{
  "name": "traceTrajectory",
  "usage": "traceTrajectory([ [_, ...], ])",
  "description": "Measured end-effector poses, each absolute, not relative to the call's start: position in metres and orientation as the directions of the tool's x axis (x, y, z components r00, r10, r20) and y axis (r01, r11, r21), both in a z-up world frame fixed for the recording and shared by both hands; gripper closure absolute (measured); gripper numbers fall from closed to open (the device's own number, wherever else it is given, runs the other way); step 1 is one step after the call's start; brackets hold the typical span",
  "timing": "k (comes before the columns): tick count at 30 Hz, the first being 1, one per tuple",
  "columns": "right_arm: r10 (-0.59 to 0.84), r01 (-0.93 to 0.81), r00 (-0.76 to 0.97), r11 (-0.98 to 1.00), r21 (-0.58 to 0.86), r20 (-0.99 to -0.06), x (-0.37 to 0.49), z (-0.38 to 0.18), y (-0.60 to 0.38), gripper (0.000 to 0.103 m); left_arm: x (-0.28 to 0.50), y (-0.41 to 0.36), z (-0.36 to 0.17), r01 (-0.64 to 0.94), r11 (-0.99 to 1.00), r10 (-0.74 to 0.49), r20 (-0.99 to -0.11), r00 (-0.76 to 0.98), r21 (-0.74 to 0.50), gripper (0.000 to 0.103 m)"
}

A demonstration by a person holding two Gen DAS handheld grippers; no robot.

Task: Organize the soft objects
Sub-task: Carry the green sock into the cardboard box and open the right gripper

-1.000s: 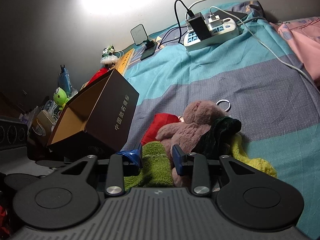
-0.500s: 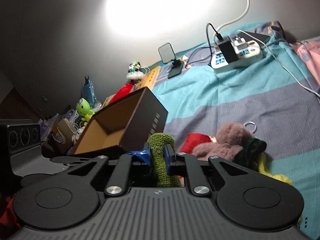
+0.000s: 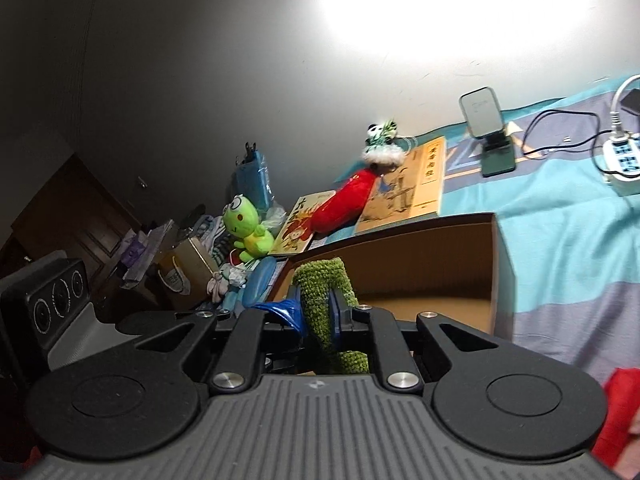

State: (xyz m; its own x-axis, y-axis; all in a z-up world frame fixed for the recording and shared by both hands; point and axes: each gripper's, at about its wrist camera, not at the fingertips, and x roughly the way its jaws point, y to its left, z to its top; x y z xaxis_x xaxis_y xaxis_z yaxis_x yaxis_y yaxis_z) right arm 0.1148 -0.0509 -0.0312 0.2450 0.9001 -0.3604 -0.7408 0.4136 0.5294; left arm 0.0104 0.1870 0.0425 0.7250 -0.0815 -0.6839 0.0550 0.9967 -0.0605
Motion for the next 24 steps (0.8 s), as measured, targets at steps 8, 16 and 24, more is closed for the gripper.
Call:
traceTrajectory([
  [8, 0.883, -0.724, 0.176, 0.415, 0.551, -0.434, 0.124, -0.058, 0.084, 0.103, 0.036, 0.295, 0.003, -0.056, 0.998, 0.062, -0.772, 0.632, 0.035, 0.084],
  [16, 0.812, -0.650, 0.195, 0.527, 0.548, -0.550, 0.141, -0.108, 0.160, 0.103, 0.063, 0.342, -0.039, -0.122, 0.986, 0.162, -0.816, 0.555, 0.113, 0.078],
  [24, 0.816, -0.649, 0.217, 0.531, 0.545, -0.536, 0.140, -0.103, 0.156, 0.102, 0.048, 0.327, -0.025, -0.142, 0.985, 0.162, -0.794, 0.586, 0.096, 0.055],
])
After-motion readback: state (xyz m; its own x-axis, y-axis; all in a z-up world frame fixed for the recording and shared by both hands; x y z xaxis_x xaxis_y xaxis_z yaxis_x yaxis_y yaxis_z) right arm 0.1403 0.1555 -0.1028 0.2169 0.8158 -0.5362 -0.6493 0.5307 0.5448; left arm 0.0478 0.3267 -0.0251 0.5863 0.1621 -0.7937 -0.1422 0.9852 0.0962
